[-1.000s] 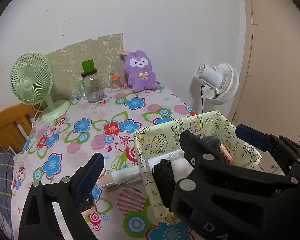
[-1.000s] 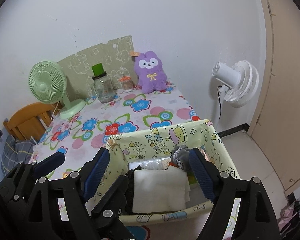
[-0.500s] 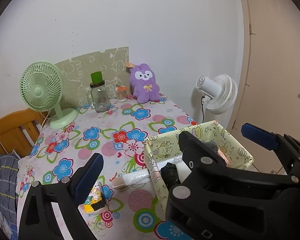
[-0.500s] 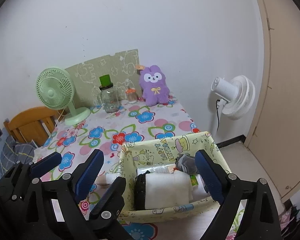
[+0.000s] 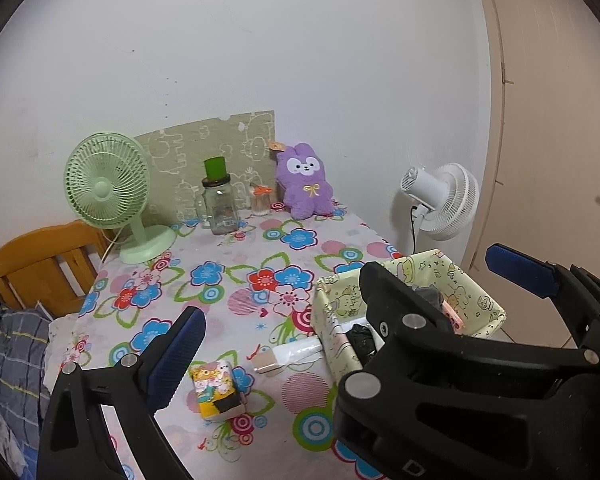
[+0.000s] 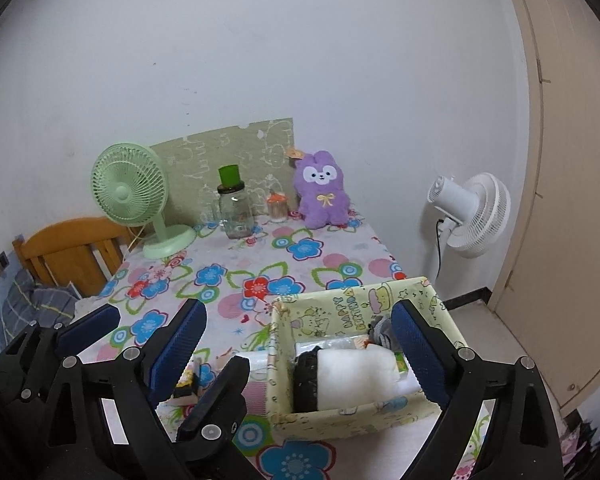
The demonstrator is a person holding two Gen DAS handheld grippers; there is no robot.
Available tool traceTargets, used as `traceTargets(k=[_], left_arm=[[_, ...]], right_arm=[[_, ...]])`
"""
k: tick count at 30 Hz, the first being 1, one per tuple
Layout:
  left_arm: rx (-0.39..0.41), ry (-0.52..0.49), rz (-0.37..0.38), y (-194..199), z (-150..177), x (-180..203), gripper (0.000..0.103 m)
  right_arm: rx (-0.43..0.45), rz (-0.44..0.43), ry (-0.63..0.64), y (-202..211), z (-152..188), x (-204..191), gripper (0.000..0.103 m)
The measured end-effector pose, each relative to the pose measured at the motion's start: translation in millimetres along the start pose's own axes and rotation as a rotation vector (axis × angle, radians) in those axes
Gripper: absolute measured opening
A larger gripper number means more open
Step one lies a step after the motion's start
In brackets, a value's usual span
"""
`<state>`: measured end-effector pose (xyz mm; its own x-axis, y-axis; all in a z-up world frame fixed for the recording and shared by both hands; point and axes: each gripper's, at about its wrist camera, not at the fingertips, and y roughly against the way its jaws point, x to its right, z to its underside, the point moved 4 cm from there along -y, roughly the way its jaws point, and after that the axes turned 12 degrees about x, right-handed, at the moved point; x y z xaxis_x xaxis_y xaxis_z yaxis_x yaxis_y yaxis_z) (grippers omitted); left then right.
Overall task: Organize soft objects
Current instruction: 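Withdraw both open tools from the gift box back over the table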
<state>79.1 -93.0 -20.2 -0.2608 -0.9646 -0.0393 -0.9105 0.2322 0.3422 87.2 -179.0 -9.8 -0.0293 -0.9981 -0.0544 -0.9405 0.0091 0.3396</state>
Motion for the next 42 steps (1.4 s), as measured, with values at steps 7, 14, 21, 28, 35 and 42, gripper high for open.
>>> traceTargets(k=[7,14,21,28,35,42], left_arm=[[0.017,0.008,-0.023,11.8,3.0,-13.5,0.1],[0.018,0.022,-0.065,16.8,9.0,-29.5,0.1],[0.009,0.038,-0.1,17.3,15.7,-45.1,0.1],[-0.005,0.046,-0.119,10.1,22.4,-57.8,0.1],[-0.028,0.069,-0.131,-0.3,32.3,-71.8,0.1],[-0.064,0.084,-0.148,-13.9,43.2,-85.6,0.1]], right_arm=[[0.013,-0.026,0.01,6.3,1.5,-16.8,0.095],[0.001,-0.072,0.014,4.9,7.2,-33.8,0.095],[-0.007,-0.109,0.035,-2.4,11.0,-49.4,0.095],[-0.029,-0.132,0.039,-14.3,17.5,-60.9,0.095],[-0.054,-0.137,0.05,-29.0,26.8,-72.4,0.095],[-0.081,-0.134,0.051,-44.5,36.7,-80.7,0.091]])
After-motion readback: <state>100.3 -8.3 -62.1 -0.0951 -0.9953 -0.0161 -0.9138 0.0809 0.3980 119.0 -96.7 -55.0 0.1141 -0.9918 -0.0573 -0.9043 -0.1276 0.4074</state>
